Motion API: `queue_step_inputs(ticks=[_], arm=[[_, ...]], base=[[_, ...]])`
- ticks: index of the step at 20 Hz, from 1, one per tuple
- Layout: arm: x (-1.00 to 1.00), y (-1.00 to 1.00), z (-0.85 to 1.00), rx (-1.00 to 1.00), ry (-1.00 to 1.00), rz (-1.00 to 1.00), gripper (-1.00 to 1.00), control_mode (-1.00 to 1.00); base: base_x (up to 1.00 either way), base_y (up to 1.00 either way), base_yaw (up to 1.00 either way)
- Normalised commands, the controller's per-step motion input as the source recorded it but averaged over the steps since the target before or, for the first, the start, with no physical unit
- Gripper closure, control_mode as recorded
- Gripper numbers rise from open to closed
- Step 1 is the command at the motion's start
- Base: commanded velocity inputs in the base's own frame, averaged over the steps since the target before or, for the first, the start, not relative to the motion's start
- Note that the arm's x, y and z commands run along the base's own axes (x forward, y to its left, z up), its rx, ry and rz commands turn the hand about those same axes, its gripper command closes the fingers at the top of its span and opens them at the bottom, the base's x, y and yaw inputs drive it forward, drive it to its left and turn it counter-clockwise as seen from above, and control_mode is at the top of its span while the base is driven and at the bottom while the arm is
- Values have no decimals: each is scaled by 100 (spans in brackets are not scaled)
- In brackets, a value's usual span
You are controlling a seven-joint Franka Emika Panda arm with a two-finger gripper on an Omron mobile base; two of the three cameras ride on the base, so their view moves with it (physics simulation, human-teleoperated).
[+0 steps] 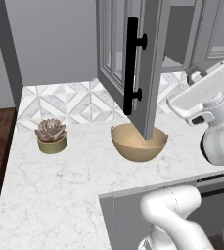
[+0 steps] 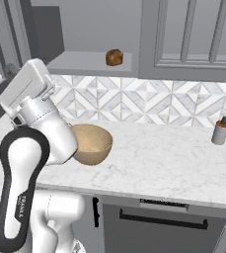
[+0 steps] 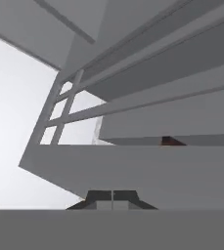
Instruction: Open the cabinet, pick up the bread from the cabinet and place it in the basket. Then move the basket to the dining counter.
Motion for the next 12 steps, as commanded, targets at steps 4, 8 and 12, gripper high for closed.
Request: queue_step_inputs(ticks=[4, 8, 12], arm=[[31, 14, -1, -10, 24, 18, 100, -100], [53, 67, 0, -16, 21, 15, 100, -100], [87, 98, -1, -4, 18, 20, 100, -100]], base=[[0, 0, 0], [0, 0, 0], [0, 0, 0]])
